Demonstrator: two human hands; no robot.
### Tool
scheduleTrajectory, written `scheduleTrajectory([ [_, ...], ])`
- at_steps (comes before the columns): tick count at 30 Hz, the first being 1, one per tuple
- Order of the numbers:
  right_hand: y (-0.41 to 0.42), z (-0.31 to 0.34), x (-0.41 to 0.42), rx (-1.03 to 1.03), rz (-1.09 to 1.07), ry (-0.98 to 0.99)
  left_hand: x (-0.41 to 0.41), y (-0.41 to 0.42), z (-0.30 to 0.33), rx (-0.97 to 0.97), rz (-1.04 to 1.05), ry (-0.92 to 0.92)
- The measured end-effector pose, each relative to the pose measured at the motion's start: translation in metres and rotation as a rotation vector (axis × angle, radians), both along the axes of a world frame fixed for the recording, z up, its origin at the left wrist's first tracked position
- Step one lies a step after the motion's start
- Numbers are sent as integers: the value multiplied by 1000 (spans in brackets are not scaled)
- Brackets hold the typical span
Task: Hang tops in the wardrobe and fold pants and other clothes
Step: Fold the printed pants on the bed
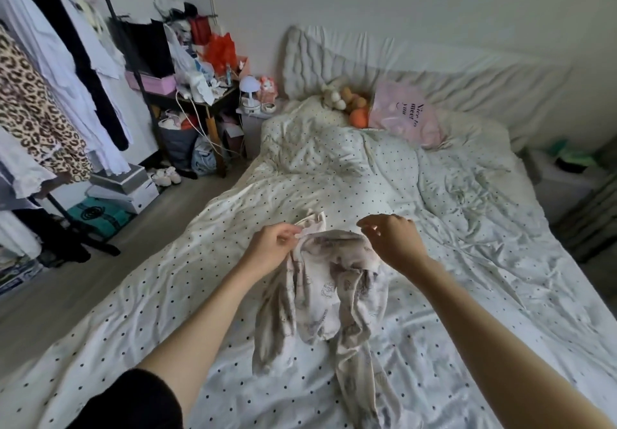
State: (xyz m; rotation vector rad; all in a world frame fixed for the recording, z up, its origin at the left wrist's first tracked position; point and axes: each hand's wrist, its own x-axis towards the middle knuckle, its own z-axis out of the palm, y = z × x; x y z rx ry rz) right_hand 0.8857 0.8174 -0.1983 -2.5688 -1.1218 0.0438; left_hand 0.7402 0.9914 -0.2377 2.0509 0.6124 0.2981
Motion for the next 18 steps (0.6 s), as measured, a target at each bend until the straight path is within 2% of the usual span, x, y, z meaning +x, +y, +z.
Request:
scheduleTrajectory([
  [3, -10, -30, -6, -73, -43, 95, -10, -12, -28, -20, -21, 114],
  [10, -5, -121, -50, -227, 71, 342, -71, -26, -124, -189, 28, 420],
  [18, -13, -209, -83, -403, 17, 489, -100, -47, -206, -184, 82, 611],
])
